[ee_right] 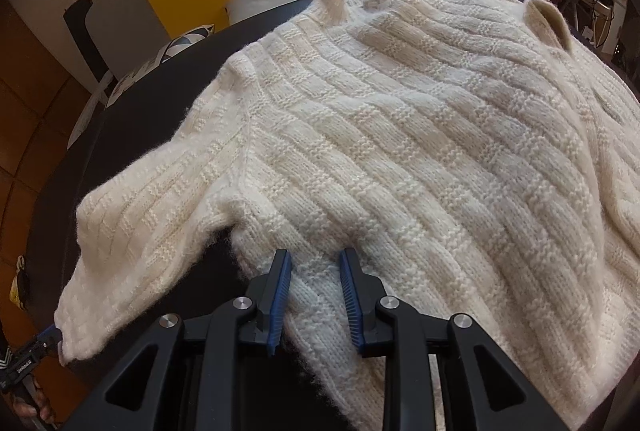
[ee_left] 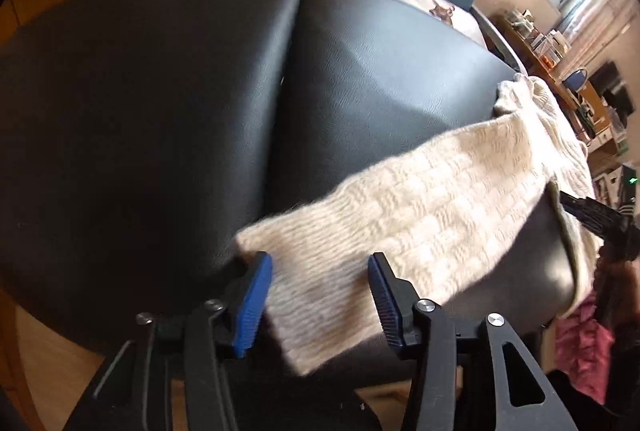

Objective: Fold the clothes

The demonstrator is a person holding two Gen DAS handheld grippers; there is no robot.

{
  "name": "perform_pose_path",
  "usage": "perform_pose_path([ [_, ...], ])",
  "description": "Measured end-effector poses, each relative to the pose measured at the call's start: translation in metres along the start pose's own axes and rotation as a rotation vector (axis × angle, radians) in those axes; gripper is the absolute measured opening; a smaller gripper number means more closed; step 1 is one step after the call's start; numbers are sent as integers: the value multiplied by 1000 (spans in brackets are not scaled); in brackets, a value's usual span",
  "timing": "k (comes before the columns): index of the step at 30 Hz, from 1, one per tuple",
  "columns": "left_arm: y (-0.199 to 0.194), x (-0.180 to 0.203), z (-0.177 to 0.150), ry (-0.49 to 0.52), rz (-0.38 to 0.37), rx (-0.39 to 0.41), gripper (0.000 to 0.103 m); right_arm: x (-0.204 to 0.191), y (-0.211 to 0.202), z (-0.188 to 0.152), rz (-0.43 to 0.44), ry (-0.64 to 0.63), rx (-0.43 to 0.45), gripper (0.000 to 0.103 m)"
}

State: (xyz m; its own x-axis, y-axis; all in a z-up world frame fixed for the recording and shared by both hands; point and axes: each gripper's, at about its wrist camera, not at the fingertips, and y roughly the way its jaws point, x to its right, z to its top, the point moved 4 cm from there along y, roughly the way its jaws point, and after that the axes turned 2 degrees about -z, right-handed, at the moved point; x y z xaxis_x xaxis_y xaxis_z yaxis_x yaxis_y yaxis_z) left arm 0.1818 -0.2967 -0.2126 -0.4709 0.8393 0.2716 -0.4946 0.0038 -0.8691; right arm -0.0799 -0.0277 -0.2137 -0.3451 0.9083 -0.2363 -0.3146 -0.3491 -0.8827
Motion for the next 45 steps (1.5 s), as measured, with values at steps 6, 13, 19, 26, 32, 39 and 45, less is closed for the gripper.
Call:
perform_pose_path([
  [6,11,28,0,167,133,63,11,-8,0,0,-23,-36,-16,26],
  [13,-31,9,25,-26,-31,177,9,7,-24,23,-3,-44,10,26],
  [19,-50,-6,40,-198,-159,246,9,4,1,6,-89,-182,-92,29],
  [26,-58,-24,65,-324,-166,295,9,-21,7,1,-64,-140,-103,29],
  [32,-73,-70,98,-405,-84,336,9,-46,8,8,40,-83,-114,29],
  [39,-82,-89,106,-337,15,344,8,-38,-61,-27,81,-395,-66,29],
  [45,-63,-79,73,-171,61,231,8,3,-52,-79,-14,-464,-111,29],
])
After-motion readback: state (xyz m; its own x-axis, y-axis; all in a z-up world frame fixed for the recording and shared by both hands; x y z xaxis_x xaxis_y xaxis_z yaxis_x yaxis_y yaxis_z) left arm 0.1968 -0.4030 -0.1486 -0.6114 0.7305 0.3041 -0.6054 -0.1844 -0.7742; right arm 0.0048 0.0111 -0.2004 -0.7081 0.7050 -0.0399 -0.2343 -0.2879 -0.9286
